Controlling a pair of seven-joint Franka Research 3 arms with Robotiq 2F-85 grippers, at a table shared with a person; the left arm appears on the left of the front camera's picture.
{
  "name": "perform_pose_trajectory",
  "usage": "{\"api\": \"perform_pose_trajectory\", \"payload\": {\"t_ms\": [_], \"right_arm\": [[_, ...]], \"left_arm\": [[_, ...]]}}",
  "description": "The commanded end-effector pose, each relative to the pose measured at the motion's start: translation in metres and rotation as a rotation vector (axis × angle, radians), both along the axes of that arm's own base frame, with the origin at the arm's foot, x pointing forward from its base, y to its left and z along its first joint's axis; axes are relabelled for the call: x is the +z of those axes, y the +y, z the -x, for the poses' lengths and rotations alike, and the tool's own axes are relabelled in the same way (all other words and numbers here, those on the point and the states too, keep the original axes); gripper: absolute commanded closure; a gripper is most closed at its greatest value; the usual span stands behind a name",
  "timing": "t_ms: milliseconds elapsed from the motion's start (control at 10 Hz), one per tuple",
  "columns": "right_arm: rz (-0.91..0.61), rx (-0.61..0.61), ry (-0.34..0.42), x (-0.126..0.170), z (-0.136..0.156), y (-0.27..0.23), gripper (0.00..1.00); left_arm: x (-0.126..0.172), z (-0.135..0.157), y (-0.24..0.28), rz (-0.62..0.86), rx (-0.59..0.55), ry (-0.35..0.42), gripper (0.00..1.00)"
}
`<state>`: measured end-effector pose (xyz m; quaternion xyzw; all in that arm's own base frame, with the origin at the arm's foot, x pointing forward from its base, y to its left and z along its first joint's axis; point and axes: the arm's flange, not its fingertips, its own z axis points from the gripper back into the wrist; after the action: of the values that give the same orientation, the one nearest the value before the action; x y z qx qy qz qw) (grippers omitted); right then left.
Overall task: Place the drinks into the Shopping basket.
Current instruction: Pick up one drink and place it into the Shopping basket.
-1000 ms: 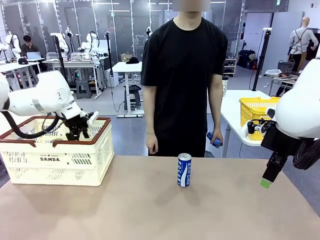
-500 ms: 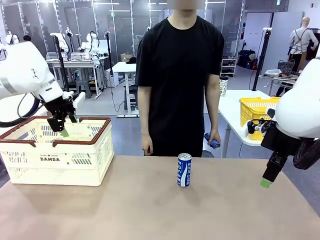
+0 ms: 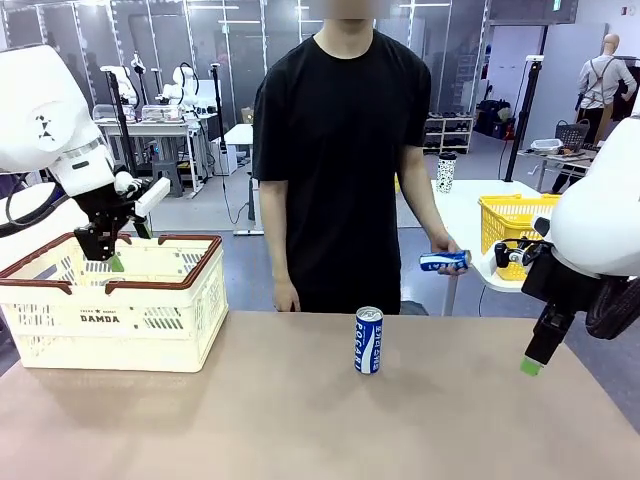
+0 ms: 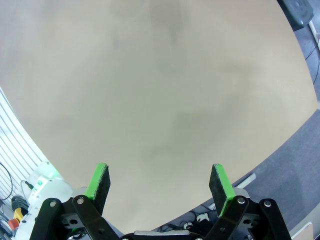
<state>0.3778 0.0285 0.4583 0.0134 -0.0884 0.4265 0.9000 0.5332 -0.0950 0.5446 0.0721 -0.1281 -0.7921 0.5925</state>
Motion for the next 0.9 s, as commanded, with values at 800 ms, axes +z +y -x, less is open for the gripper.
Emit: {"api": "perform_pose_trajectory", "payload": {"t_ms": [800], "right_arm": [[0.0,-0.001,0.002,-0.001,0.001,-0.001,0.0]], "left_arm": [[0.004,0.009,-0.033,-0.007,-0.1,-0.003,0.0]]}}
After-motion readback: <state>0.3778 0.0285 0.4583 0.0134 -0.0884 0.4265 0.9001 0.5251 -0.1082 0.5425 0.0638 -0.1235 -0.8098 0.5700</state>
